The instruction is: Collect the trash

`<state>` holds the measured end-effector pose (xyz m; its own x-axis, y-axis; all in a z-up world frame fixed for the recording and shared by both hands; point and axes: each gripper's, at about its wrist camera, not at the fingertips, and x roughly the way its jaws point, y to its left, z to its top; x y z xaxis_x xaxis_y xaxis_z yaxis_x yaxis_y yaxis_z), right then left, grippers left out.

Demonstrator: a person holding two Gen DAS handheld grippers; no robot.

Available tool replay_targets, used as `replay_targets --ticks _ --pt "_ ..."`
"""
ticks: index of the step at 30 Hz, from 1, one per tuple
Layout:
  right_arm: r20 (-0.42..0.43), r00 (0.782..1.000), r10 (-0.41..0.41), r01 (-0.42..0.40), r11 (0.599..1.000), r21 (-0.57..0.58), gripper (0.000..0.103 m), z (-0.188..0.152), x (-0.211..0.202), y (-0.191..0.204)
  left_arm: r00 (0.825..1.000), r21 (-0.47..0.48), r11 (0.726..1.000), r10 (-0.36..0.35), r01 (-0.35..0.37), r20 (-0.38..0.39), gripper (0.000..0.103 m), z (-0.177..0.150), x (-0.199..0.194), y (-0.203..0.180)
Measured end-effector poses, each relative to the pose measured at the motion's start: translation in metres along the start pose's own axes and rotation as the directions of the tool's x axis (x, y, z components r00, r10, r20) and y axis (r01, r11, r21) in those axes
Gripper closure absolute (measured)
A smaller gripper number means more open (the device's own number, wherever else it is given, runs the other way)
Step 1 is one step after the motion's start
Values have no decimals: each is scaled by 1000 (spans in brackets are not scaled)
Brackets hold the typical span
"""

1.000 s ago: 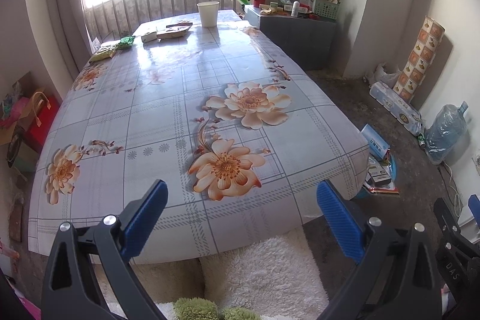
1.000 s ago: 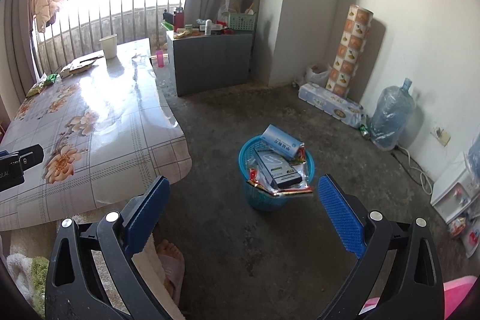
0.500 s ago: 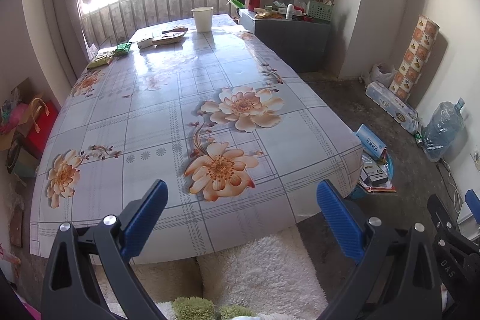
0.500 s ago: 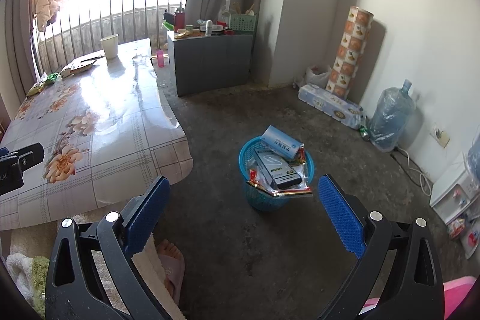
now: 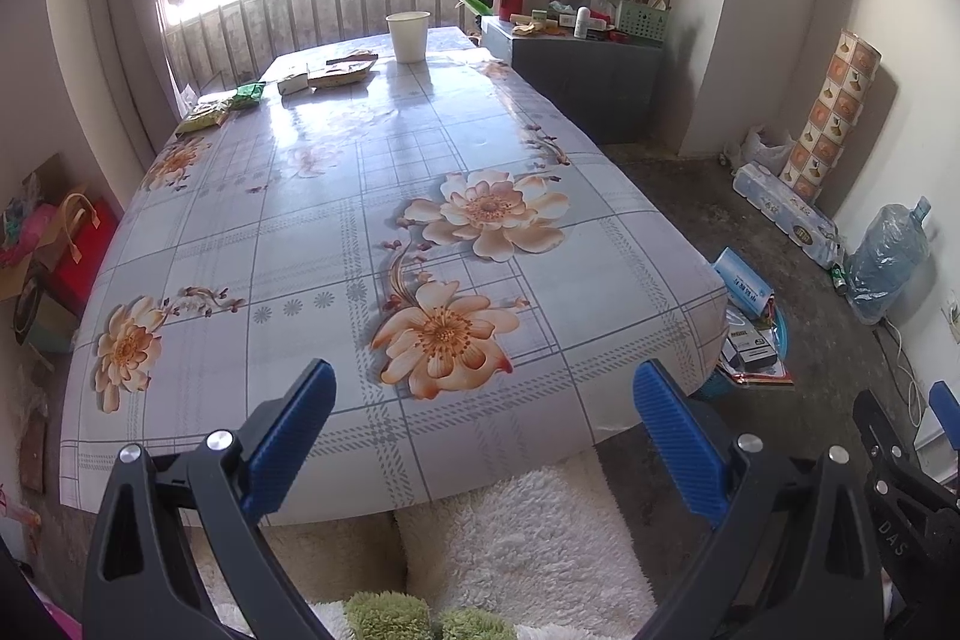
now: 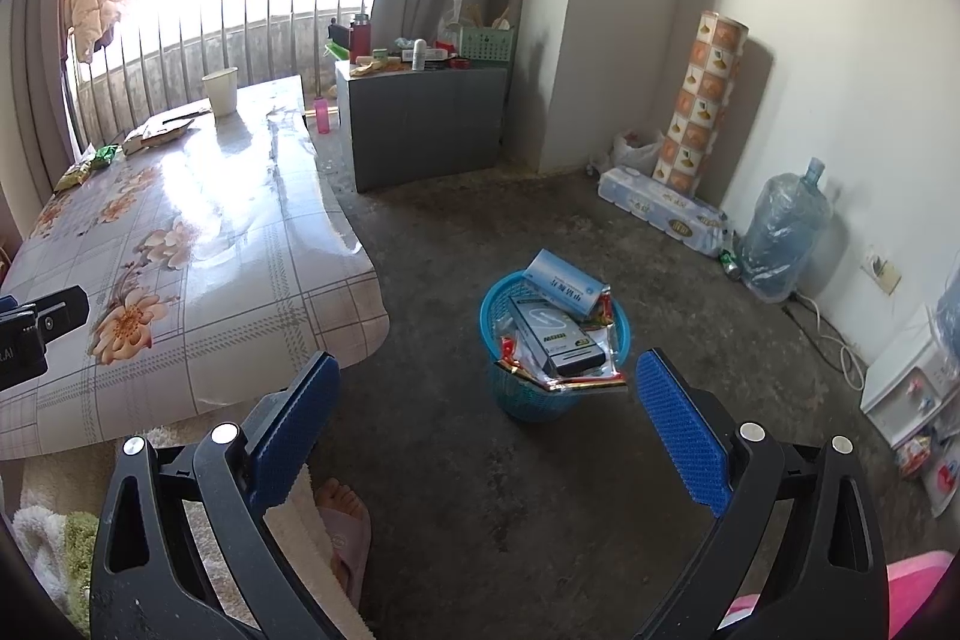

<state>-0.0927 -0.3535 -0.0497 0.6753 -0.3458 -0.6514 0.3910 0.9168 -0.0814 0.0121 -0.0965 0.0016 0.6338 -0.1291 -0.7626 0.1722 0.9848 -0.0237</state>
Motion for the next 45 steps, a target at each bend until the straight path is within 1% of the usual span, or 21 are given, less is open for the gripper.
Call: replay_targets --ticks 14,45 --pt "6 1000 -15 15 1000 8 8 2 -4 -5 1000 0 1000 2 -2 -10 6 -3 2 2" --pt "3 1000 -13 13 1000 9 8 2 -5 -5 1000 -1 1000 3 -3 -19 6 -6 3 2"
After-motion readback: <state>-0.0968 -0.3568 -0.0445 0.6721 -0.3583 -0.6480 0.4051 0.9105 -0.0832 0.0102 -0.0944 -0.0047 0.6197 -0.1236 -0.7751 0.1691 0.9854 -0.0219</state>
